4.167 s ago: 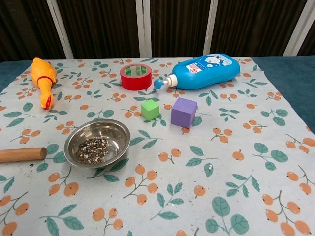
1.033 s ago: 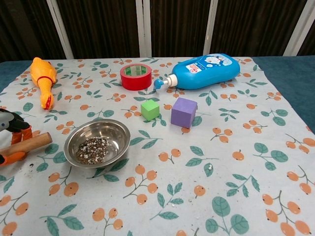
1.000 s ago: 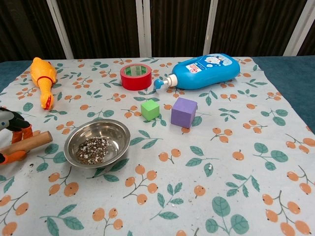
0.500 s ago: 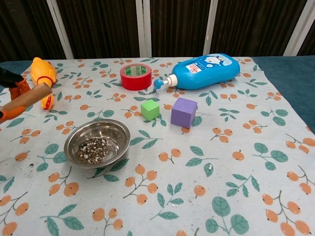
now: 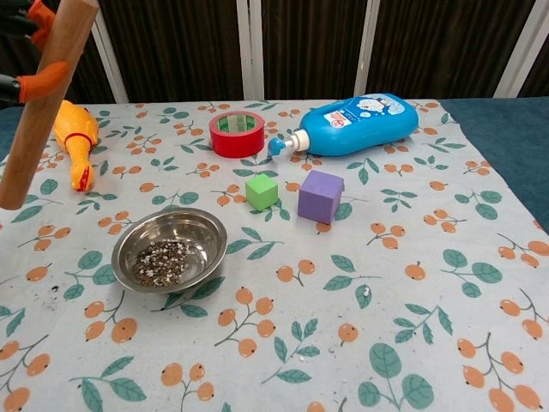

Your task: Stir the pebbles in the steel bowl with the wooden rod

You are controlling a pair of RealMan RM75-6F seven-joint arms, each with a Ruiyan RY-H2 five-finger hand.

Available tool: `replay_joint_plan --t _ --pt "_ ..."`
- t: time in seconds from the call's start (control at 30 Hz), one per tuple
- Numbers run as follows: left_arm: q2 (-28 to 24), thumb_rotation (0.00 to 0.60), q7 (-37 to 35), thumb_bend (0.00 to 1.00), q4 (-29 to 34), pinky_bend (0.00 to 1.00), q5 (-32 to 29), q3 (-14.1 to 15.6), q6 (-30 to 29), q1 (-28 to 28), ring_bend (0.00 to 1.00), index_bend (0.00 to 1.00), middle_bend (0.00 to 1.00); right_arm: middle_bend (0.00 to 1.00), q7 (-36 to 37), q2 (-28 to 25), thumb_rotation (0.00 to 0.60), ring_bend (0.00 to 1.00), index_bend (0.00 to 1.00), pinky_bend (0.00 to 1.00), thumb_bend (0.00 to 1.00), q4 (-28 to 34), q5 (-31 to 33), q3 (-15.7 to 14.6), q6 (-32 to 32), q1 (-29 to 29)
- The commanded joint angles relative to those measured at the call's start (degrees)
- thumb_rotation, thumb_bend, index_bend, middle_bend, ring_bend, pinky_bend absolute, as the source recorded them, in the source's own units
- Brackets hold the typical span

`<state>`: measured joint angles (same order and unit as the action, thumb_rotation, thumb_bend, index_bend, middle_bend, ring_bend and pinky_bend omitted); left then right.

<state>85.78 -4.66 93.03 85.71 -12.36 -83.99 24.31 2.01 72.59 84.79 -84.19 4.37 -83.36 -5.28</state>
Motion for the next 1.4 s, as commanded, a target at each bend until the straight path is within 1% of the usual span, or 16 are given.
replay_joint_plan --t 0.03,0.2,0.27,0.37,0.67,1.03,1.4 --pt "5.58 0.600 -9.04 0.99 -5.42 0.00 4.29 -0.87 -3.96 1.26 0.16 0.59 0.67 0.00 0.06 0.02 0.600 0.00 0.00 0.00 0.35 -0.03 0.01 0.02 0.04 -0.03" --pt "10.42 0.600 -17.91 0.99 -12.18 0.00 8.07 -0.03 -7.39 2.25 0.17 0.59 0.67 0.00 0.17 0.01 0.600 0.00 0.00 0.00 0.35 -0.06 0.12 0.07 0.19 -0.09" --pt "11.90 0.600 -21.20 0.99 -13.97 0.00 8.94 0.47 -8.49 2.37 0.17 0.59 0.67 0.00 0.21 0.02 0.600 0.00 0.00 0.00 0.35 -0.05 0.24 0.10 0.26 -0.10" --pt "13.79 0.600 -24.07 0.99 -16.50 0.00 9.66 1.24 -9.56 2.41 0.17 0.59 0.67 0.00 0.25 0.00 0.600 0.00 0.00 0.00 0.35 0.01 0.36 0.12 0.43 -0.14" --pt "17.60 0.600 -28.79 0.99 -21.16 0.00 10.37 2.33 -11.18 2.72 0.17 0.59 0.67 0.00 0.25 -0.07 0.600 0.00 0.00 0.00 0.35 0.28 0.49 0.11 0.68 -0.21" --pt "21.75 0.600 -32.66 0.99 -25.56 0.00 9.35 2.46 -9.90 4.14 0.17 0.59 0.67 0.00 0.95 -0.28 0.600 0.00 0.00 0.00 0.35 0.50 1.17 0.26 1.34 -0.30" --pt "25.59 0.600 -37.55 0.98 -32.54 0.00 9.56 3.37 -10.05 5.14 0.17 0.59 0.67 0.00 1.10 -0.39 0.600 0.00 0.00 0.00 0.35 0.84 1.53 0.37 1.46 -0.26"
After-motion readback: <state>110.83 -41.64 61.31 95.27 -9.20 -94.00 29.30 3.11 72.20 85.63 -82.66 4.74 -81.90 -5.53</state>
